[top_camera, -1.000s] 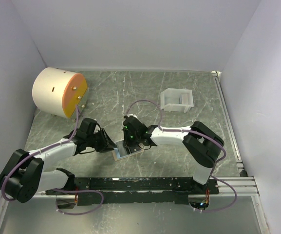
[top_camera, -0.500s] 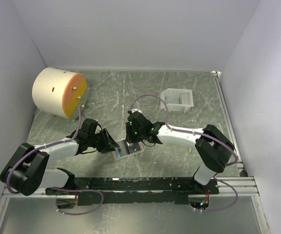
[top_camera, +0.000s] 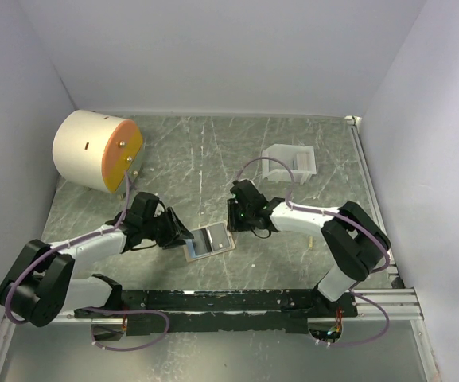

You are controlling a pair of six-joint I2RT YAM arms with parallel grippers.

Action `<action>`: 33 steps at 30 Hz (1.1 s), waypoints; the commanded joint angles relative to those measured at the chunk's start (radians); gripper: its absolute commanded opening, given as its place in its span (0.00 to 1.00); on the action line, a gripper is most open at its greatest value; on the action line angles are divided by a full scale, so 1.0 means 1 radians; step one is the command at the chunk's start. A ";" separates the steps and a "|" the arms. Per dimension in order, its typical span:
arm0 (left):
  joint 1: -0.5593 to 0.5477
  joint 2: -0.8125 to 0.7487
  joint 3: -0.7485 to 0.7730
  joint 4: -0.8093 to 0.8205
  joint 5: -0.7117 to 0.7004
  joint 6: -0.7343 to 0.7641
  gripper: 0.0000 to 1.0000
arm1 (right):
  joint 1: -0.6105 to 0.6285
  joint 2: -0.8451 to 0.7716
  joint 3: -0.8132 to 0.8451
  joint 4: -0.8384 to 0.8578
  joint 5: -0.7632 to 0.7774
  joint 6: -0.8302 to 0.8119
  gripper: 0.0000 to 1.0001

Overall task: Put the credit cards into the card holder
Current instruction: Turn over the card slot in the card holder.

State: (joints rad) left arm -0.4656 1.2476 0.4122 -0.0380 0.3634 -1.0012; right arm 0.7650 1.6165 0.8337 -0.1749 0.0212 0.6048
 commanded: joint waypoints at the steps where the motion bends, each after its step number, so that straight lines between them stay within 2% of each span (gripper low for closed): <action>1: 0.007 -0.002 0.015 0.008 0.002 0.008 0.54 | 0.001 -0.008 -0.038 0.059 -0.045 -0.003 0.36; 4: 0.007 0.013 -0.003 0.076 0.036 -0.008 0.54 | 0.001 -0.006 -0.054 0.075 -0.056 0.005 0.35; 9: 0.007 0.039 -0.002 0.094 0.042 0.000 0.54 | 0.000 -0.014 -0.075 0.089 -0.065 0.013 0.35; 22: 0.007 -0.025 0.062 -0.074 -0.041 0.023 0.55 | 0.003 -0.031 -0.092 0.098 -0.069 0.028 0.34; 33: 0.007 0.019 0.048 -0.049 -0.037 0.029 0.55 | 0.003 -0.037 -0.094 0.100 -0.072 0.036 0.34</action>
State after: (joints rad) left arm -0.4652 1.2514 0.4492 -0.0803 0.3420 -0.9913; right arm 0.7650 1.5963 0.7578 -0.0650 -0.0414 0.6315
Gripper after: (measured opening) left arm 0.549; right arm 0.342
